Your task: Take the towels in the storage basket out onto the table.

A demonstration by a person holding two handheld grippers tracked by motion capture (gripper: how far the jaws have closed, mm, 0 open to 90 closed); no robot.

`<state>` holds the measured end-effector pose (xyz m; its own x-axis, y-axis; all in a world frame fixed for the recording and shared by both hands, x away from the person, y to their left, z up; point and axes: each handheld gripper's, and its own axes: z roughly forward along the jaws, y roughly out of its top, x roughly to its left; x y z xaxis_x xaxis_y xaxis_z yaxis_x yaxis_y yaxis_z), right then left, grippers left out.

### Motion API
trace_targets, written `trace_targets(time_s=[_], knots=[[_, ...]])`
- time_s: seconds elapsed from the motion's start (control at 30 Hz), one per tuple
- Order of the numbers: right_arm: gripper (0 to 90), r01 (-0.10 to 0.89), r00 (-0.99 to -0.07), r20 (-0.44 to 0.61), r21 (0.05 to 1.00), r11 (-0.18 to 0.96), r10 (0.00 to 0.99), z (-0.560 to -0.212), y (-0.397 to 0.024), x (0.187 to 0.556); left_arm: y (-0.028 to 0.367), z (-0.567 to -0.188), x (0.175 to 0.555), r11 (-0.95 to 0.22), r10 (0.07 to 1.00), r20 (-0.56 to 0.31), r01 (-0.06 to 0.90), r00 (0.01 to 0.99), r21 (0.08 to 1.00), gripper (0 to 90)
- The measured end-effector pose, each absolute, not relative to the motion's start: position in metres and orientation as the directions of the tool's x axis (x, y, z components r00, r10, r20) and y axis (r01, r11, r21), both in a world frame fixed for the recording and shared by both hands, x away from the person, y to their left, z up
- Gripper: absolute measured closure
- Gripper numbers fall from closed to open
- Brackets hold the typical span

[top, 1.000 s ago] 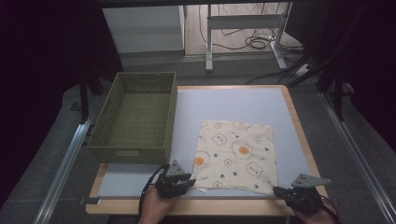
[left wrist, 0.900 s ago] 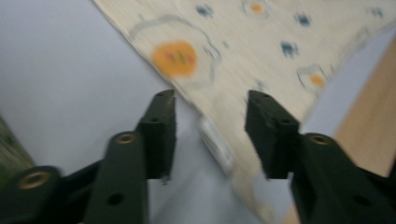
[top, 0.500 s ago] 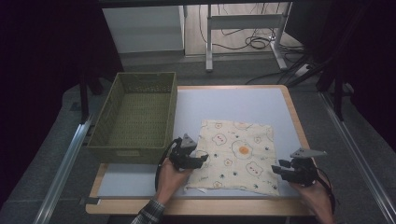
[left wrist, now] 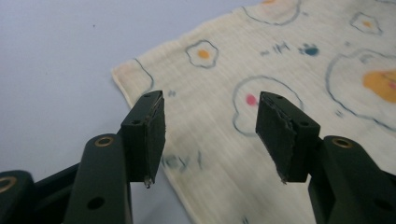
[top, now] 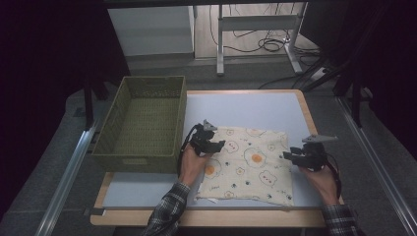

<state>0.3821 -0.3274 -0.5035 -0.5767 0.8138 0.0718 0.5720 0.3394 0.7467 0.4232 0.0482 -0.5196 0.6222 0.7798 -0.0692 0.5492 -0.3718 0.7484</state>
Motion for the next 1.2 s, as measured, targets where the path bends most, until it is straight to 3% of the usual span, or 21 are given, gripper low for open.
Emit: trace_targets(time_s=[0.17, 0.4, 0.6, 0.93, 1.03, 1.1, 1.13, 1.2], knots=[[59.8, 0.562, -0.564, 0.077, 0.765, 0.314, 0.822, -0.499, -0.325, 0.404, 0.047, -0.521, 0.442, -0.362, 0.802, -0.055, 0.557, 0.595, 0.748, 42.8], [59.0, 0.55, -0.533, -0.023, 0.751, 0.367, 0.846, -0.499, -0.319, 0.435, 0.048, -0.521, 0.462, -0.35, 0.822, -0.041, 0.561, 0.568, 0.751, 42.0], [59.4, 0.598, -0.489, 0.025, 0.737, 0.314, 0.872, -0.505, -0.322, 0.459, 0.053, -0.53, 0.475, -0.328, 0.846, -0.041, 0.579, 0.532, 0.747, 44.0], [63.1, 0.6, -0.486, -0.005, 0.725, 0.337, 0.874, -0.519, -0.321, 0.472, 0.057, -0.54, 0.491, -0.313, 0.857, -0.046, 0.59, 0.513, 0.744, 46.7], [73.8, 0.603, -0.499, 0.0, 0.719, 0.347, 0.867, -0.518, -0.32, 0.471, 0.056, -0.54, 0.489, -0.319, 0.842, -0.061, 0.586, 0.537, 0.745, 55.7], [85.4, 0.61, -0.506, 0.013, 0.713, 0.347, 0.862, -0.518, -0.315, 0.469, 0.054, -0.54, 0.487, -0.324, 0.834, -0.066, 0.583, 0.548, 0.745, 70.3], [85.4, 0.61, -0.506, 0.013, 0.713, 0.347, 0.862, -0.518, -0.315, 0.469, 0.053, -0.54, 0.485, -0.324, 0.829, -0.074, 0.583, 0.554, 0.745, 70.3], [87.0, 0.611, -0.5, -0.005, 0.706, 0.357, 0.866, -0.517, -0.312, 0.468, 0.053, -0.54, 0.485, -0.316, 0.822, -0.095, 0.588, 0.562, 0.744, 82.0]])
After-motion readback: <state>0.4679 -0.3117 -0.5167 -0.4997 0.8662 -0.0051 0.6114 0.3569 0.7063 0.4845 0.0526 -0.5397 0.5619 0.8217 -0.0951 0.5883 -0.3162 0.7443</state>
